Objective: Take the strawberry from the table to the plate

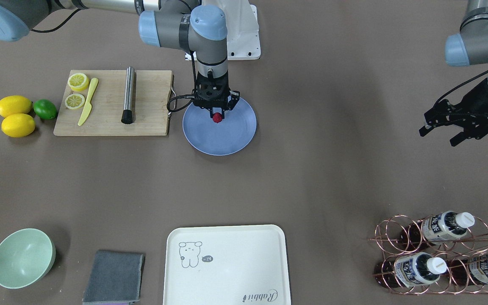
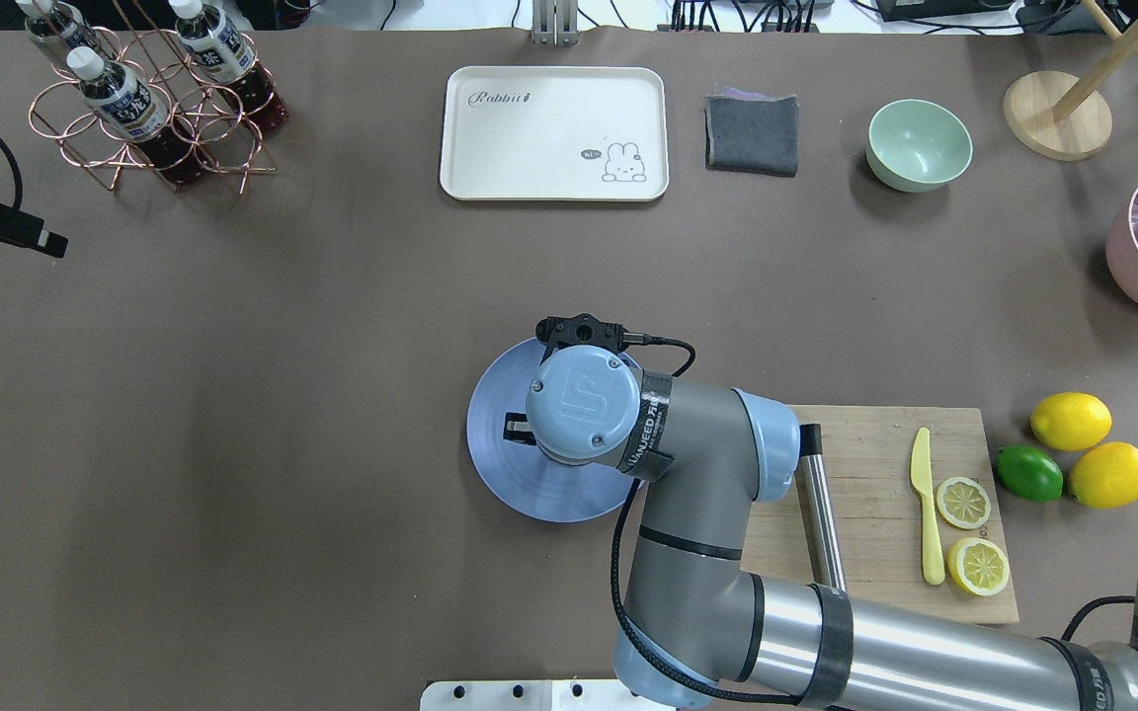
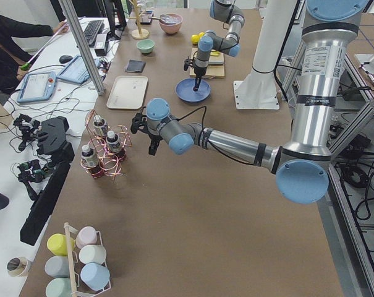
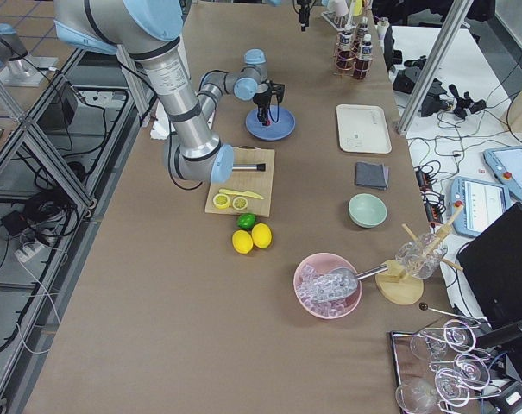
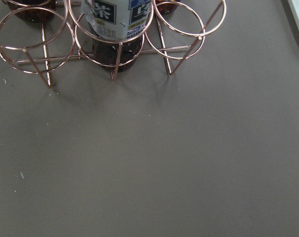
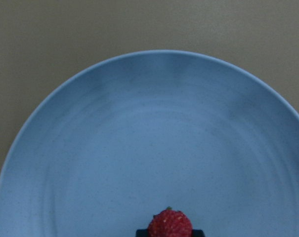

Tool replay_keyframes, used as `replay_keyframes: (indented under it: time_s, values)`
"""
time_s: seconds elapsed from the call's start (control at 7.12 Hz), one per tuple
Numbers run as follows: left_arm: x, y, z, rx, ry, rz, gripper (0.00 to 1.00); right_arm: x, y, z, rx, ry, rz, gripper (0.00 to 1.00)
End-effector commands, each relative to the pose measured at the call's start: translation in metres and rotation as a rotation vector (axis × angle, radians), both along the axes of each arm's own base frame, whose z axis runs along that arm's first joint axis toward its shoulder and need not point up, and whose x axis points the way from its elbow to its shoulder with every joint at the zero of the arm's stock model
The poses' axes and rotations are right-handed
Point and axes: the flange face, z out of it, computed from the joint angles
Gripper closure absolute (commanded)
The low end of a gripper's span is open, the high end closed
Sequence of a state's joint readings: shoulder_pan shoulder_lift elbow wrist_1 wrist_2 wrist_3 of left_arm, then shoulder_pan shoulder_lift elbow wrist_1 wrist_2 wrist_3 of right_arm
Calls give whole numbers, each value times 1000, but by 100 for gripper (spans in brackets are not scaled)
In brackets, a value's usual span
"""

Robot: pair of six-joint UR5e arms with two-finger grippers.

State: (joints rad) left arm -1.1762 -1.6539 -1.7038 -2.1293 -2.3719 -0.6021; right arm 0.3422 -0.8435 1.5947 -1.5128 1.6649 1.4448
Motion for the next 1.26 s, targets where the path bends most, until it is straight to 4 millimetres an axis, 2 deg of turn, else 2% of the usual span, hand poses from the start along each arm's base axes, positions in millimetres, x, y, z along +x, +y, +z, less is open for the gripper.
replay_keyframes:
  time_s: [0.0, 0.14, 0.28, 0.56, 0.7, 0.84, 0.98, 1.12]
  values:
    - [-1, 0, 2, -4, -1, -1, 2, -8, -3, 2, -2, -9, 8, 1]
    - [-1, 0, 2, -7, 0, 0, 2, -6, -1, -2, -2, -18, 8, 0]
    - [-4, -1, 2, -8, 1, -4, 2, 11, -11, -17, 0, -42, 19, 0]
    - [-14, -4, 3, 12, 1, 0, 2, 75, -39, -45, -61, -54, 19, 0]
    - [-37, -2, 16, 10, -26, -7, 2, 124, -62, -42, -88, 5, 0, 0]
    - [-61, 3, 37, 49, -74, 25, 2, 197, -90, -18, -74, 96, -42, 0]
    - [-82, 8, 57, 81, -126, 64, 2, 285, -115, 36, -48, 128, -105, 0]
    - [-117, 7, 70, 88, -172, 80, 2, 383, -143, 97, -41, 118, -165, 0]
